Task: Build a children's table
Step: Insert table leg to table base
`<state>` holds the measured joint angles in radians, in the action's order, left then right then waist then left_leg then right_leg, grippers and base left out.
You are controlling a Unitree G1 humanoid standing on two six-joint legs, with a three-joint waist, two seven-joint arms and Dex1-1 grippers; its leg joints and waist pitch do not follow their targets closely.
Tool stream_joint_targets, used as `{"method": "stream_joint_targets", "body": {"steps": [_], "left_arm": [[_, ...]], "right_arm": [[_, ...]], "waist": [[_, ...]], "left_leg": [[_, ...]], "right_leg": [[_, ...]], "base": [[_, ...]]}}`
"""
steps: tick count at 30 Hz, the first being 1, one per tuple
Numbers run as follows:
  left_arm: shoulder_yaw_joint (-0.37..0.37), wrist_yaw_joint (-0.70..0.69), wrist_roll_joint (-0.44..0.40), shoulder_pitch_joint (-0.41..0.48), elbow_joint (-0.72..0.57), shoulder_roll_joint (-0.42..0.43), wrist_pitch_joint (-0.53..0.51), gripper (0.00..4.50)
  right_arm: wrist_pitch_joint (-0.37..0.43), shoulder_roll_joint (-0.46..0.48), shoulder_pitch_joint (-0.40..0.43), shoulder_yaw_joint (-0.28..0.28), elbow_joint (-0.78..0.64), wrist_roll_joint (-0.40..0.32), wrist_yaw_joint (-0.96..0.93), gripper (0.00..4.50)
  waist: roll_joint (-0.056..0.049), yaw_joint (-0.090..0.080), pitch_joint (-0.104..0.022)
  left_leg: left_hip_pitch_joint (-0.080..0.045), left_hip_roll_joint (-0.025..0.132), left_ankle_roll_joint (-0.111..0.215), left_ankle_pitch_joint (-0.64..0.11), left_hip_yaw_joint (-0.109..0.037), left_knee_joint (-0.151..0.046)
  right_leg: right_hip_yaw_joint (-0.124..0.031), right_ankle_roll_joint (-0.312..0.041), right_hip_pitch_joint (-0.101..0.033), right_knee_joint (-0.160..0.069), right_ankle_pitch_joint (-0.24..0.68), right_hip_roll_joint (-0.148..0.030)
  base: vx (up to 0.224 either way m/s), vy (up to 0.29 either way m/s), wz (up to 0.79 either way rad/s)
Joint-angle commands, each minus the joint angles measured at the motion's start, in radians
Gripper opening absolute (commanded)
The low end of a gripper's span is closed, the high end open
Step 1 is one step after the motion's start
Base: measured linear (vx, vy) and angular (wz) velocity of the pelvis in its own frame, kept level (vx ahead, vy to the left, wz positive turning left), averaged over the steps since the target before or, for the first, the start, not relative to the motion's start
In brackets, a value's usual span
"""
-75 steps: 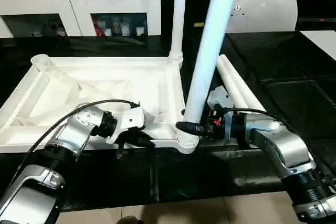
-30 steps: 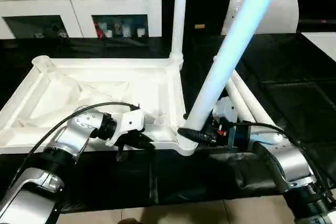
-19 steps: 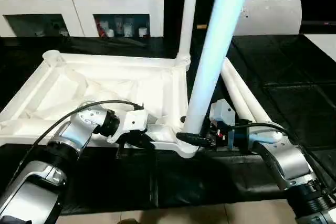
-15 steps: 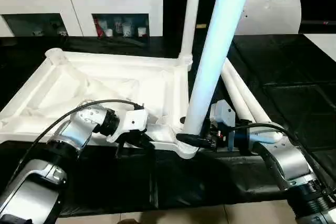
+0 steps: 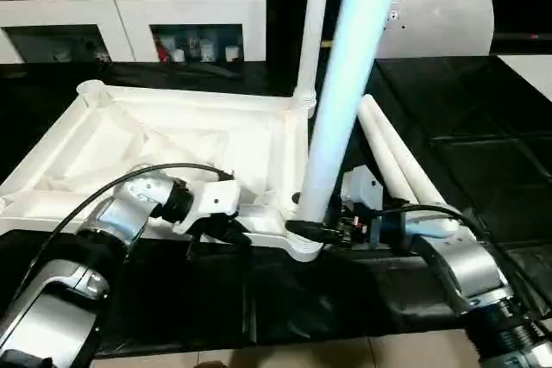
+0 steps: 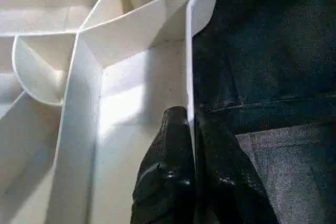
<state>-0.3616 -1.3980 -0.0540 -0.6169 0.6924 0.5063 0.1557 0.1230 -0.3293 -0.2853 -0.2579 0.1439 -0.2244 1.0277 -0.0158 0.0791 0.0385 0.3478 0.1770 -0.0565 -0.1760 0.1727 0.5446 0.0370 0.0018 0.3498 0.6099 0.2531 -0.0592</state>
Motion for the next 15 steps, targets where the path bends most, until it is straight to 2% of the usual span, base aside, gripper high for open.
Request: {"method": "stream_joint_targets", "body": {"steps": [1,2,4,5,6,7,8,9,10,12,13,14,15], "left_arm": [[0.058,0.136,0.013,0.004,-0.049,-0.002,-0.053,0.00],[0.103,0.189,0.032,0.056,-0.122,0.012,-0.124,0.00],[0.130,0.221,0.039,0.101,-0.183,0.023,-0.172,0.00],[0.168,0.258,0.059,0.174,-0.283,0.029,-0.246,0.00],[0.185,0.276,0.068,0.211,-0.338,0.029,-0.286,0.00],[0.194,0.284,0.072,0.229,-0.364,0.029,-0.306,0.00],[0.206,0.298,0.077,0.259,-0.409,0.026,-0.338,0.00],[0.219,0.324,0.072,0.308,-0.487,0.015,-0.389,0.00],[0.224,0.343,0.065,0.340,-0.545,0.001,-0.429,0.00],[0.225,0.375,0.054,0.382,-0.633,-0.034,-0.497,0.00],[0.225,0.375,0.054,0.382,-0.633,-0.034,-0.497,0.00],[0.203,0.430,0.040,0.414,-0.728,-0.086,-0.587,0.00],[0.188,0.450,0.035,0.415,-0.748,-0.107,-0.614,0.00]], "right_arm": [[0.053,0.037,0.062,-0.099,0.110,0.056,-0.025,1.88],[0.045,0.076,0.054,-0.055,0.137,0.060,-0.106,1.88],[0.045,0.098,0.050,-0.032,0.150,0.060,-0.151,1.88],[0.036,0.125,0.045,-0.008,0.171,0.064,-0.209,1.88],[0.034,0.138,0.041,0.002,0.183,0.066,-0.236,1.88],[0.032,0.144,0.039,0.006,0.189,0.067,-0.249,1.88],[0.031,0.154,0.034,0.013,0.199,0.070,-0.270,1.88],[0.028,0.172,0.023,0.022,0.220,0.075,-0.306,1.88],[0.024,0.186,0.011,0.027,0.239,0.080,-0.331,1.88],[0.019,0.210,-0.013,0.034,0.271,0.087,-0.368,1.88],[0.019,0.210,-0.013,0.034,0.271,0.087,-0.368,1.88],[0.014,0.248,-0.051,0.048,0.317,0.093,-0.417,1.88],[0.017,0.261,-0.066,0.052,0.332,0.094,-0.432,1.88]], "waist": [[-0.004,-0.007,-0.012],[-0.006,-0.011,-0.012],[-0.004,-0.023,-0.009],[-0.005,-0.032,-0.010],[0.002,-0.044,-0.010],[-0.003,-0.048,-0.009],[-0.006,-0.053,-0.011],[-0.004,-0.059,-0.009],[-0.004,-0.062,-0.011],[0.005,-0.068,-0.009],[0.004,-0.069,-0.007],[0.013,-0.071,-0.008],[0.015,-0.069,-0.010]], "left_leg": [[-0.009,0.066,-0.026,-0.394,-0.026,-0.078],[-0.009,0.065,-0.031,-0.402,-0.028,-0.078],[-0.006,0.066,-0.035,-0.418,-0.032,-0.081],[0.000,0.066,-0.035,-0.417,-0.037,-0.081],[0.020,0.064,-0.029,-0.377,-0.040,-0.089],[0.024,0.064,-0.030,-0.372,-0.041,-0.093],[0.022,0.061,-0.026,-0.374,-0.038,-0.090],[0.018,0.061,-0.024,-0.381,-0.036,-0.089],[0.018,0.060,-0.023,-0.383,-0.034,-0.087],[0.006,0.061,-0.013,-0.391,-0.027,-0.079],[0.013,0.058,-0.010,-0.376,-0.029,-0.079],[0.010,0.059,-0.007,-0.370,-0.026,-0.080],[0.012,0.058,-0.003,-0.344,-0.025,-0.077]], "right_leg": [[-0.057,-0.187,0.007,-0.104,0.350,-0.095],[-0.058,-0.183,0.008,-0.105,0.378,-0.097],[-0.057,-0.174,0.012,-0.107,0.437,-0.099],[-0.057,-0.165,0.010,-0.106,0.461,-0.100],[-0.050,-0.155,0.000,-0.099,0.432,-0.095],[-0.046,-0.154,0.000,-0.096,0.417,-0.090],[-0.046,-0.148,0.005,-0.099,0.400,-0.086],[-0.048,-0.162,0.011,-0.098,0.374,-0.084],[-0.049,-0.168,0.010,-0.098,0.364,-0.084],[-0.057,-0.170,0.020,-0.108,0.393,-0.087],[-0.056,-0.168,0.017,-0.107,0.386,-0.086],[-0.056,-0.166,0.019,-0.105,0.383,-0.081],[-0.055,-0.165,0.015,-0.108,0.368,-0.081]], "base": [[0.000,0.000,0.00],[0.000,0.000,0.00],[0.000,0.000,0.00],[0.000,0.000,0.00],[-0.022,0.016,-0.21],[-0.022,0.016,-0.21],[-0.007,0.021,-0.22],[0.000,0.000,0.00],[0.000,0.000,0.00],[0.000,0.000,0.00],[0.000,0.000,0.00],[0.000,0.000,0.00],[0.000,0.000,0.00]]}}
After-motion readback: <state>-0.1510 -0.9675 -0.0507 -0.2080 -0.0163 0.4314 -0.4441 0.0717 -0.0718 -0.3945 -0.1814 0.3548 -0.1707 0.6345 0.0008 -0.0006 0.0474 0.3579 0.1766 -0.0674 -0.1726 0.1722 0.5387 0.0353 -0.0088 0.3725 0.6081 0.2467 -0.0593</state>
